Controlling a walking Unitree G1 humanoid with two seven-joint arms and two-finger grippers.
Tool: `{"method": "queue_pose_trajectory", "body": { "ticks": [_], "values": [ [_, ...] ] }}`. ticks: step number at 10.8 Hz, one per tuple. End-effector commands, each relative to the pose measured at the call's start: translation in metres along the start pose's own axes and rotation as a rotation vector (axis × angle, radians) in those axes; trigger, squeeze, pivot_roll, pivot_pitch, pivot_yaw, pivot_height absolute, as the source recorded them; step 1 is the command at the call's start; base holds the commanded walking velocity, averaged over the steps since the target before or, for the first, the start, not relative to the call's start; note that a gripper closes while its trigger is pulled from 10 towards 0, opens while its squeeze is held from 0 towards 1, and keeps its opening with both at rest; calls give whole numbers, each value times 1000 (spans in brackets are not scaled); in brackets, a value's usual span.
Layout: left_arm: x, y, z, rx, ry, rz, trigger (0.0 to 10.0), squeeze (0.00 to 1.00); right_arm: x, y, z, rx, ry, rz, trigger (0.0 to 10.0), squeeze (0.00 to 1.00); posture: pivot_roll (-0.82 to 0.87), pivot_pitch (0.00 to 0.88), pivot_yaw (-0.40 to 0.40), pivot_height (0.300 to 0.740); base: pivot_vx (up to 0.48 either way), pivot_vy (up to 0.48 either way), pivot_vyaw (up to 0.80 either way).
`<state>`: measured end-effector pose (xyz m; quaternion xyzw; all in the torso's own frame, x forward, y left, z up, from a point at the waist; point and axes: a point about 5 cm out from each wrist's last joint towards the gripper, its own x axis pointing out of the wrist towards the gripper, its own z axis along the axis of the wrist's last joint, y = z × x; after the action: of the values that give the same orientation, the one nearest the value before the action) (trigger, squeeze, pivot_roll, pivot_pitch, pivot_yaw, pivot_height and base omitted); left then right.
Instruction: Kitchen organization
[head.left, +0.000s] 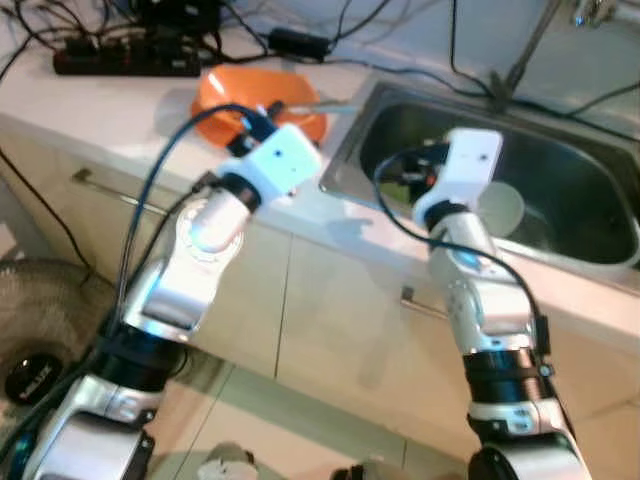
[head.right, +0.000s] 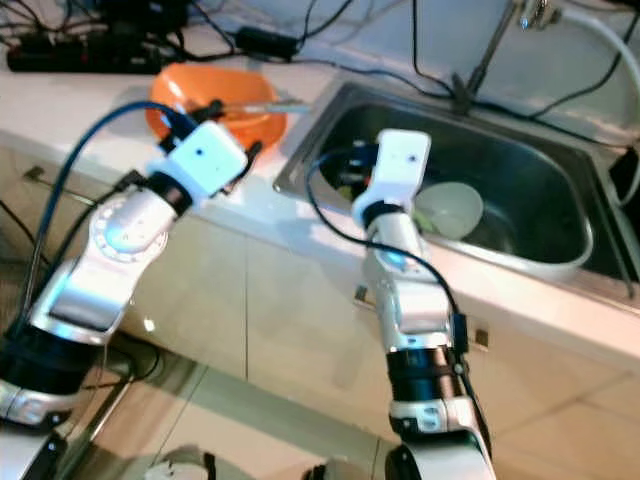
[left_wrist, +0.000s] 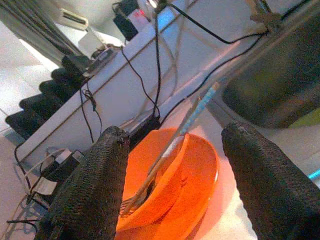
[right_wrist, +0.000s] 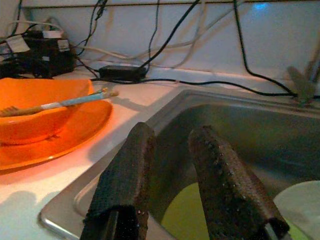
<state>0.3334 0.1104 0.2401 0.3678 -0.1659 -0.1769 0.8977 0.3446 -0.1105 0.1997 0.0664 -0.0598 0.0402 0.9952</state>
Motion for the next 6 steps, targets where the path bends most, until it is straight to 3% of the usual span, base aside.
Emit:
{"method": "queue_pose_trajectory", "body": {
  "ticks": [1, 5, 6],
  "values": [
    [3, -2, 8, -28, -32, 3, 10000, 0, 0, -7, 1, -4, 2, -23, 10000, 0, 9, 83, -121, 719, 0, 0, 0],
    [5, -4, 8, -36, -25, 17, 10000, 0, 0, -5, 1, -2, 0, -20, 10000, 0, 10, 80, -121, 719, 0, 0, 0],
    [5, -3, 8, -36, -22, 25, 10000, 0, 0, -5, 1, 0, 4, -17, 10000, 0, 10, 80, -121, 719, 281, 0, 0]
  ]
}}
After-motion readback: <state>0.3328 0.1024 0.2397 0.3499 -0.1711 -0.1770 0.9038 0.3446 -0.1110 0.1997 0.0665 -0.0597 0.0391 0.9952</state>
